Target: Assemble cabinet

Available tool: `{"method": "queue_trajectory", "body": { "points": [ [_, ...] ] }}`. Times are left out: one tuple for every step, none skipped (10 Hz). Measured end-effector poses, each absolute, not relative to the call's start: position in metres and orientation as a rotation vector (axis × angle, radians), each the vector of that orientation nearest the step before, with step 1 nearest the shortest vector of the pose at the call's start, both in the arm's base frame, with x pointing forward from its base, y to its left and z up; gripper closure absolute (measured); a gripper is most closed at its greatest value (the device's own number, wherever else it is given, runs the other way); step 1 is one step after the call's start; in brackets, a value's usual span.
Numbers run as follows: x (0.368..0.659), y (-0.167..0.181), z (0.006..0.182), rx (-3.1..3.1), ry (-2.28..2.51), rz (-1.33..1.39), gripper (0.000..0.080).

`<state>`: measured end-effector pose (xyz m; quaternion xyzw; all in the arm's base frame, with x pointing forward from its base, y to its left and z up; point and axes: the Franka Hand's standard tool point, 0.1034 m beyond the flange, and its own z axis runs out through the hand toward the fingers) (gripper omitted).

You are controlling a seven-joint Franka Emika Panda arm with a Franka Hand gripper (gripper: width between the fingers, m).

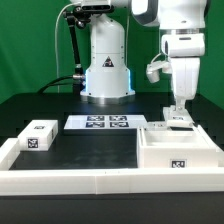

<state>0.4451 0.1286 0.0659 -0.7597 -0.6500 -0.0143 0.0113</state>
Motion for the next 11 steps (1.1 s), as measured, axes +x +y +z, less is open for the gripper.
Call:
{"method": "queue_trajectory", "body": {
  "points": [
    [0.449,0.1286,0.068,-2.375,-2.026,-0.052,0.0729],
    [0.4489,0.1292,0.068,-2.385,-2.013,-0.052,0.0729],
    [0.4485,0.1289,0.0676,-2.385,-2.012,-0.05,0.0729],
    [0.4485,0.1289,0.0675,-2.385,-2.012,-0.05,0.0729],
    [0.4482,0.1289,0.0669,-2.385,-2.011,-0.049,0.0729],
    [0.4505,0.1293,0.0651,-2.385,-2.007,-0.05,0.0729],
    [0.4517,0.1294,0.0637,-2.383,-2.004,-0.04,0.0729],
    [0.453,0.129,0.0639,-2.382,-2.002,-0.028,0.0729],
    [0.4543,0.1293,0.0639,-2.382,-2.002,-0.03,0.0729],
    [0.4545,0.1294,0.0632,-2.382,-2.0,-0.029,0.0729],
    [0.4555,0.1287,0.0628,-2.384,-1.998,-0.029,0.0729]
  ]
}}
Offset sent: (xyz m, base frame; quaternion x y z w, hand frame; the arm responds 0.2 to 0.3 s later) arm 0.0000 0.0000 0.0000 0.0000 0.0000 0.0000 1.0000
